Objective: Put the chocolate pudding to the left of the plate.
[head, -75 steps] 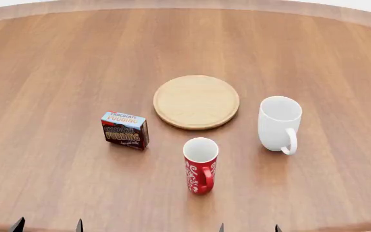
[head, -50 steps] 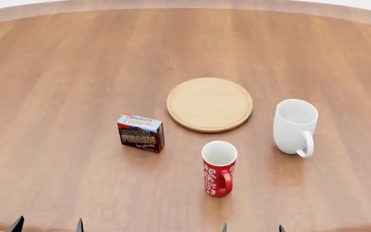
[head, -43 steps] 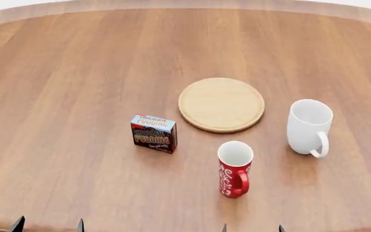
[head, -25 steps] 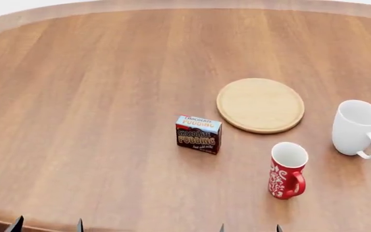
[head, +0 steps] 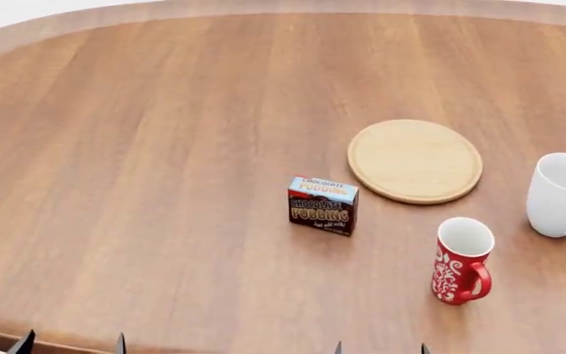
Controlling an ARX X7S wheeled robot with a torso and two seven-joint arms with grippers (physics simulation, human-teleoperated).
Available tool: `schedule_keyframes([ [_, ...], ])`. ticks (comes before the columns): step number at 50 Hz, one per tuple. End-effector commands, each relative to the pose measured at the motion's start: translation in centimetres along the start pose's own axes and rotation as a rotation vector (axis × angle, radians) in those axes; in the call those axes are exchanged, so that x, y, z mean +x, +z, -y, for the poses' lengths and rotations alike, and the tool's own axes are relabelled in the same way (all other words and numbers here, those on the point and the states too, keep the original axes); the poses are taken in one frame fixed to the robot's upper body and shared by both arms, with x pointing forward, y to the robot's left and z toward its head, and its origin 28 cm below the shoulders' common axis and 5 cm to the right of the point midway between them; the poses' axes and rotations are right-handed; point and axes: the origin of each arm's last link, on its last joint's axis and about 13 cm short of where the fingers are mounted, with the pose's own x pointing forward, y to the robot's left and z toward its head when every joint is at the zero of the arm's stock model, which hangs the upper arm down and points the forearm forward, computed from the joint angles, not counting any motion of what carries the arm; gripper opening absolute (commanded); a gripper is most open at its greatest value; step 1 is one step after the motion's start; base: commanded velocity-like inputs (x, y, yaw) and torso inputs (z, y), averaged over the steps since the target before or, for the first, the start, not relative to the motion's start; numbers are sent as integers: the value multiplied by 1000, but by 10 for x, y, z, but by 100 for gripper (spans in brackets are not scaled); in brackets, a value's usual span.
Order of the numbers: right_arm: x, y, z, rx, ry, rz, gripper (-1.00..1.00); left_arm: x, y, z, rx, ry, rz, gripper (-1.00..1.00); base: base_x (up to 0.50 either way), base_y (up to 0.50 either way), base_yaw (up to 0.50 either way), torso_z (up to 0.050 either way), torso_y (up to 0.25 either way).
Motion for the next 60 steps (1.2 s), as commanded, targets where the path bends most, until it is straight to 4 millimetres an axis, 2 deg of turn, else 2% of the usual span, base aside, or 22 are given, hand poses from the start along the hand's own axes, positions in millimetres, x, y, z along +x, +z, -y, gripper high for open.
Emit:
schedule_keyframes([
  [1, 0, 0, -1, -11, -5, 0, 100, 0, -1, 1, 3, 1, -2, 100, 0, 266, 0, 0, 0],
  [15, 0, 1, 0, 12, -3, 0, 100, 0, 1, -1, 3, 6, 5, 100, 0, 246, 0, 0, 0],
  [21, -5, 8, -1, -20, -33, 33, 100, -3, 5, 0, 70, 48, 48, 100, 0, 0, 0, 0, 0],
  [22, -8, 12, -1, -87, -104, 96, 100, -7, 8, 0, 74, 55, 70, 100, 0, 0, 0, 0, 0],
  [24, -15, 21, -1, -82, -102, 130, 100, -11, 15, 0, 91, 74, 111, 100, 0, 0, 0, 0, 0],
  [25, -20, 28, -1, -143, -140, 135, 100, -19, 25, 0, 122, 105, 160, 100, 0, 0, 0, 0, 0],
  [30, -46, 60, -1, -94, -107, 250, 100, -47, 55, 0, 115, 82, 258, 100, 0, 0, 0, 0, 0],
  [31, -46, 60, -1, -94, -107, 250, 100, -50, 58, -1, 126, 86, 269, 100, 0, 0, 0, 0, 0],
  [32, -55, 69, 0, -95, -110, 293, 100, -56, 63, -1, 183, 117, 302, 100, 0, 0, 0, 0, 0],
  [37, -66, 78, 1, -90, -91, 347, 100, -72, 78, -3, 142, 119, 361, 100, 0, 0, 0, 0, 0],
  [45, -60, 74, 2, -80, -91, 307, 100, -63, 72, -4, 112, 107, 324, 100, 5, 0, 0, 0, 0],
  [60, -59, 71, 0, -87, -77, 295, 100, -59, 69, -4, 101, 97, 311, 100, 201, 0, 0, 0, 0],
])
